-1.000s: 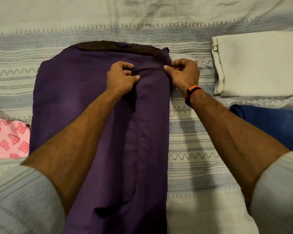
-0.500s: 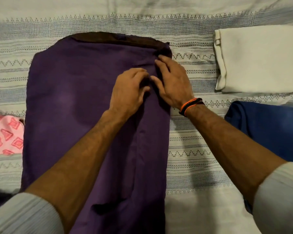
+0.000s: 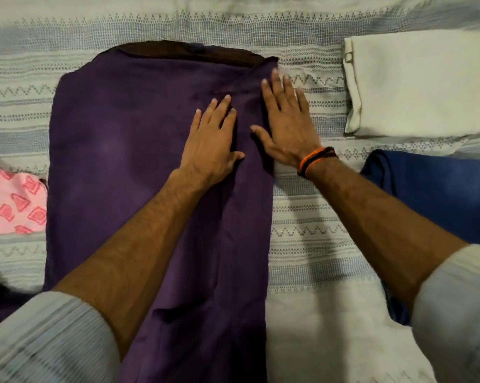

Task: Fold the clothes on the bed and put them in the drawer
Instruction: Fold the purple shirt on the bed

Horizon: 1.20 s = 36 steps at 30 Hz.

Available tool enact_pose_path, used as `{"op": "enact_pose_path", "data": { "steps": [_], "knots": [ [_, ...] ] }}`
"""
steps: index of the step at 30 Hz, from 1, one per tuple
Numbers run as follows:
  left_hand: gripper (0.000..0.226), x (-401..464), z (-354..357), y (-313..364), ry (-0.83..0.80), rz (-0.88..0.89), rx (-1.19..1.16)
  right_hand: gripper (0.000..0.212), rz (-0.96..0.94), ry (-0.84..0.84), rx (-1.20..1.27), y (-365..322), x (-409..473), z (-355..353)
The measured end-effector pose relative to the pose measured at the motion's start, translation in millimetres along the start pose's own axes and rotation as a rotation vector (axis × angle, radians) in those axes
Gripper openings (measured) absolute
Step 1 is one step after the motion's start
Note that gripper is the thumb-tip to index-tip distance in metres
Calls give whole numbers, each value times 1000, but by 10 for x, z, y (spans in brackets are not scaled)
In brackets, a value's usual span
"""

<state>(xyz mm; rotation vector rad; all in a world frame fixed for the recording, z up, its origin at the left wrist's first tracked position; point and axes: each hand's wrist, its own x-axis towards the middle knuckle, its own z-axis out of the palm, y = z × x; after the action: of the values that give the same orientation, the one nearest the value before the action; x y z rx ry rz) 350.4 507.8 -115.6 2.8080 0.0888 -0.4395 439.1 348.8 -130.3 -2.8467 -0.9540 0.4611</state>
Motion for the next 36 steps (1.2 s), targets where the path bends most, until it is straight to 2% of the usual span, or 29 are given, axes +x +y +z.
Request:
{"op": "enact_pose_path", "data": {
  "steps": [3, 6, 8, 10, 11, 13, 15, 17, 19, 20, 22, 24, 25, 26, 28, 30, 33, 36],
  "knots": [
    [80, -433, 142, 156, 49, 62, -35, 67, -111, 27, 102, -167, -565, 181],
    [93, -889, 360, 251, -79, 70, 19, 67, -207, -44, 37, -220, -1108, 455],
    [104, -1055, 467, 220, -155, 20, 104, 72, -68, -58, 40, -211, -1295, 543],
    [107, -1165, 454, 209, -147, -43, 104, 72, 121, -54, 138, -259, -1414, 510],
    [108, -1227, 418, 234, -123, -55, 88, 72, 146, -39, 160, -319, -1497, 470],
    [107, -1310, 365, 301, -75, -13, 76, 70, 40, -15, 139, -456, -1647, 428],
    [105, -1475, 368, 353, -114, 70, 114, 70, -105, -81, 97, -585, -1875, 467],
    [105, -1631, 453, 338, -222, 84, 178, 75, -80, -168, 79, -646, -2065, 543],
    [107, -1732, 520, 297, -289, 29, 201, 77, 54, -150, 131, -681, -2188, 567],
    [107, -1757, 531, 292, -273, 12, 187, 74, 89, -102, 166, -708, -2224, 548],
    [103, -1824, 549, 334, -178, 27, 168, 65, 3, -10, 162, -786, -2331, 529],
    [98, -1903, 585, 405, -128, 89, 159, 56, -159, -23, 117, -846, -2492, 606],
    [98, -1950, 616, 431, -157, 116, 163, 52, -191, -51, 100, -857, -2591, 679],
    [100, -2010, 659, 452, -210, 121, 180, 52, -170, -71, 92, -864, -2698, 739],
    [108, -2107, 737, 460, -298, 72, 221, 59, -2, -105, 105, -888, -2859, 807],
    [112, -2192, 790, 480, -274, 25, 232, 65, 131, -110, 141, -986, -2969, 818],
    [111, -2300, 822, 558, -190, 51, 247, 66, 47, -91, 122, -1114, -3068, 813],
    [108, -2435, 869, 552, -288, 67, 258, 70, -42, -188, 70, -1165, -3184, 900]
  ]
}}
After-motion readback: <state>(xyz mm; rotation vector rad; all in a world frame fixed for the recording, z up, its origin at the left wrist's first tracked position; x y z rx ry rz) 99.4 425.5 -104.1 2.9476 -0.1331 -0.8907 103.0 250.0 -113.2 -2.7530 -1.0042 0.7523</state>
